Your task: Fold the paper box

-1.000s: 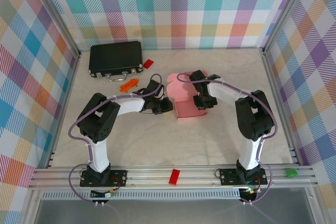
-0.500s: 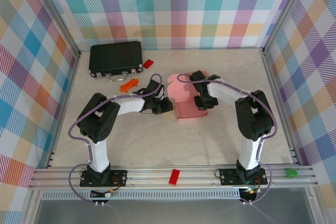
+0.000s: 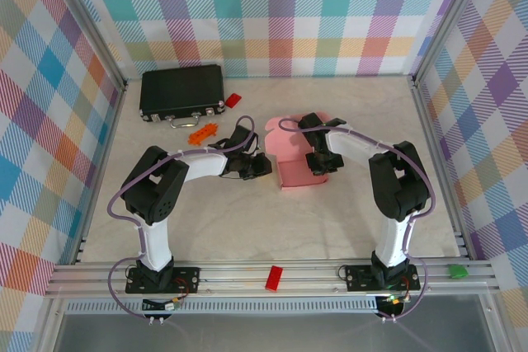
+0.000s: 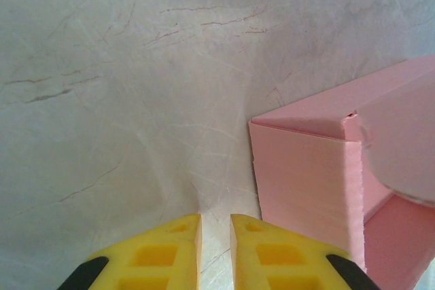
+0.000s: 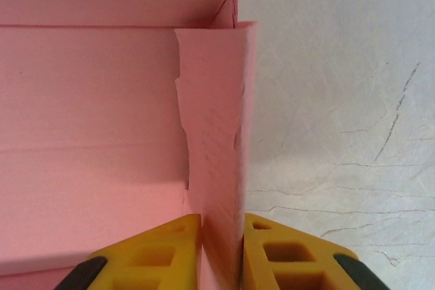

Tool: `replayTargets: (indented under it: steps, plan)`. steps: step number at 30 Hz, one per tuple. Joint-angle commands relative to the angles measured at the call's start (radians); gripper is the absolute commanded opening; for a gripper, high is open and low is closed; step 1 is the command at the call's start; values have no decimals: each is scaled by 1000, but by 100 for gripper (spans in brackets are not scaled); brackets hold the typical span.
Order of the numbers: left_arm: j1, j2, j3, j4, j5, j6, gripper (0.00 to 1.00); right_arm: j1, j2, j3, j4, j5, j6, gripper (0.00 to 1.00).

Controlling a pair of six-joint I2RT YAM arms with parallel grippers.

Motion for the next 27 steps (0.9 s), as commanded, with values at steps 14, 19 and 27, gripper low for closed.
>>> replayTargets:
  steps: [14, 19, 27]
  plan:
    - [-7, 18, -10, -6, -15, -12, 18, 4, 54, -55, -9, 31, 3, 16]
    - [-7, 19, -11, -6, -18, -14, 18, 4, 57, -56, -2, 35, 16, 13]
    - [-7, 19, -8, -4, -17, -15, 18, 4, 78, -32, -15, 55, 64, 13]
